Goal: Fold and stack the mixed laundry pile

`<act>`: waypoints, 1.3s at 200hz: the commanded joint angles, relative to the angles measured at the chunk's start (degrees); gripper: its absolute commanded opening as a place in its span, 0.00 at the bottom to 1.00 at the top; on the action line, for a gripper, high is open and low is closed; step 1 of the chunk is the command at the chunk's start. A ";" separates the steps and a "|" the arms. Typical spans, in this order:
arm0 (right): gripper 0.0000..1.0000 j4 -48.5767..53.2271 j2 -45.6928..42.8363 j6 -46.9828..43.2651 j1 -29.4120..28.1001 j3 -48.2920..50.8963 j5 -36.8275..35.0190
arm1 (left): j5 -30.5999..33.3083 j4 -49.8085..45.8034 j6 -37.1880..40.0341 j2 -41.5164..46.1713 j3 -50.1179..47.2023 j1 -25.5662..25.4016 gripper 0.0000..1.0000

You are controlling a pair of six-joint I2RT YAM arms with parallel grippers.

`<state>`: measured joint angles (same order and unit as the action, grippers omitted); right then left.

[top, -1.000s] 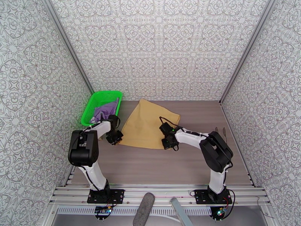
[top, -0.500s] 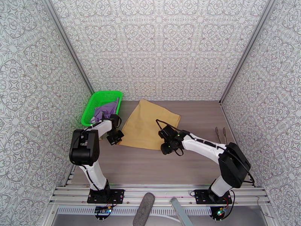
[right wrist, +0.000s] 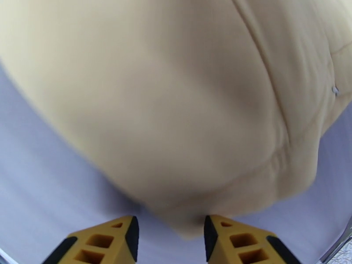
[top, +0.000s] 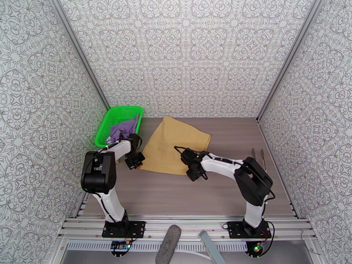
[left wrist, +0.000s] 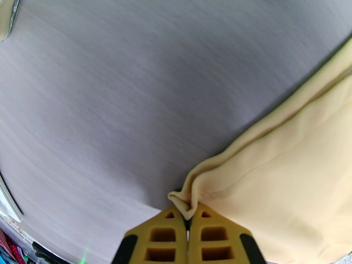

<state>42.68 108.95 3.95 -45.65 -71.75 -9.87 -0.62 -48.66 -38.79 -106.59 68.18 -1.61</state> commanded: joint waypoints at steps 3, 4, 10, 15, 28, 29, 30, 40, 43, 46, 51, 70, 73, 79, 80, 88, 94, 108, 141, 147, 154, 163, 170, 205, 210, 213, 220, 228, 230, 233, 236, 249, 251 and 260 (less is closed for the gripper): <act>0.45 1.34 2.60 -1.88 0.27 -2.04 -3.01 | -1.05 4.89 2.21 1.21 -0.21 0.35 0.00; 0.45 1.34 2.60 -1.88 0.27 -2.04 -3.01 | -1.09 4.89 2.22 1.25 -0.23 0.36 0.00; 0.45 1.34 3.01 -1.93 0.44 -1.90 -2.76 | -1.12 4.89 2.22 1.21 -0.23 0.41 0.00; 0.44 1.28 3.32 -2.08 0.55 -1.76 -2.48 | -1.09 4.85 2.30 1.33 -0.23 0.38 0.00; 0.37 1.31 3.93 -2.23 0.82 -1.45 -1.47 | -1.07 4.89 2.31 1.38 -0.23 0.47 0.00; 0.37 1.26 4.02 -2.26 0.89 -1.40 -1.25 | -1.06 4.89 2.31 1.38 -0.24 0.47 0.00; 0.36 1.22 4.10 -2.27 0.94 -1.34 -1.14 | -1.10 4.89 2.31 1.38 -0.24 0.46 0.00; 0.32 1.27 4.66 -2.44 1.21 -1.21 -0.14 | -1.14 4.94 2.40 1.50 -0.14 0.55 0.00; 0.30 1.20 4.90 -2.44 1.26 -1.25 0.07 | -1.23 4.98 2.42 1.62 -0.11 0.55 0.00; 0.28 1.26 5.06 -2.38 1.33 -1.17 0.18 | -1.21 4.98 2.48 1.67 -0.14 0.56 0.00; 0.24 1.24 5.41 -2.29 1.49 -1.12 0.26 | -1.22 4.98 2.49 1.78 -0.11 0.55 0.00; 0.06 1.16 6.19 -2.02 1.79 -1.16 0.38 | -1.39 5.25 2.95 2.36 -0.18 0.56 0.00; 0.02 1.18 6.11 -1.95 1.81 -1.08 0.38 | -1.52 5.37 3.05 2.48 -0.17 0.51 0.00; 0.00 1.10 5.82 -1.88 1.82 -1.00 0.31 | -1.65 5.61 3.30 3.01 -0.29 0.53 0.00; 0.00 1.14 5.74 -1.86 1.85 -0.97 0.34 | -1.70 5.69 3.33 3.12 -0.40 0.50 0.00; 0.00 1.27 4.90 -1.89 1.82 -0.84 0.61 | -1.77 6.37 3.53 4.35 -0.88 0.40 0.00; 0.00 1.67 3.90 -1.82 1.87 -0.68 0.91 | -1.83 7.08 3.54 5.71 -1.37 0.23 0.00; 0.00 3.33 0.20 -1.65 1.74 -0.59 1.48 | -1.84 7.83 3.54 9.53 -2.43 0.27 0.00; 0.00 10.09 -14.19 -1.68 0.93 -2.15 3.45 | -1.86 2.90 4.38 19.69 -0.03 0.62 0.00; 0.00 11.60 -16.75 -1.77 0.70 -2.98 3.74 | -1.99 1.44 4.75 21.60 1.02 0.72 0.00; 0.00 13.64 -19.58 -1.87 0.50 -4.43 3.88 | -2.41 -0.51 5.16 23.75 2.47 0.75 0.00; 0.00 16.05 -22.92 -1.91 0.23 -6.27 3.97 | -3.05 -3.22 5.68 26.42 4.74 0.82 0.00; 0.00 17.94 -25.29 -1.76 0.12 -7.99 3.98 | -3.47 -5.39 5.97 28.49 6.82 0.89 0.00; 0.00 28.12 -32.74 -1.67 -0.15 -21.20 6.70 | -4.95 -19.24 8.10 35.99 24.32 1.03 0.00; 0.00 29.63 -33.18 -1.75 -0.22 -23.67 7.17 | -5.15 -21.39 8.47 36.34 27.87 1.10 0.00; 0.00 30.52 -33.34 -1.75 -0.23 -25.11 7.34 | -5.32 -22.64 8.71 36.43 30.19 1.18 0.00; 0.00 32.51 -33.61 -1.75 -0.25 -28.59 7.87 | -6.09 -25.42 9.35 36.38 35.54 1.32 0.00; 0.00 34.60 -33.55 -1.75 -0.29 -32.56 8.46 | -6.73 -28.50 9.90 35.86 41.68 1.35 0.00; 0.00 35.00 -33.54 -1.75 -0.20 -33.23 8.64 | -6.86 -29.12 10.01 35.66 42.93 1.37 0.00; 0.00 35.70 -33.42 -1.81 -0.17 -34.86 8.82 | -7.08 -30.33 10.18 35.33 45.52 1.35 0.00; 0.00 36.27 -33.32 -1.91 -0.25 -36.27 9.08 | -7.37 -31.28 10.34 34.91 47.06 1.43 0.00; 0.00 38.39 -32.39 -2.26 -0.22 -41.59 9.24 | -8.79 -34.63 10.69 33.02 56.28 1.51 0.00; 0.00 38.61 -32.28 -2.34 -0.25 -42.22 9.07 | -8.94 -34.96 10.73 32.71 57.33 1.52 0.00; 0.00 39.21 -31.51 -2.83 -0.21 -44.34 7.85 | -10.06 -36.25 10.75 31.30 61.14 1.58 0.00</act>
<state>71.83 76.36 2.02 -45.82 -109.25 -0.89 -9.98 -74.13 -30.24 -72.38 119.83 -1.23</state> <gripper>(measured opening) 0.047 0.049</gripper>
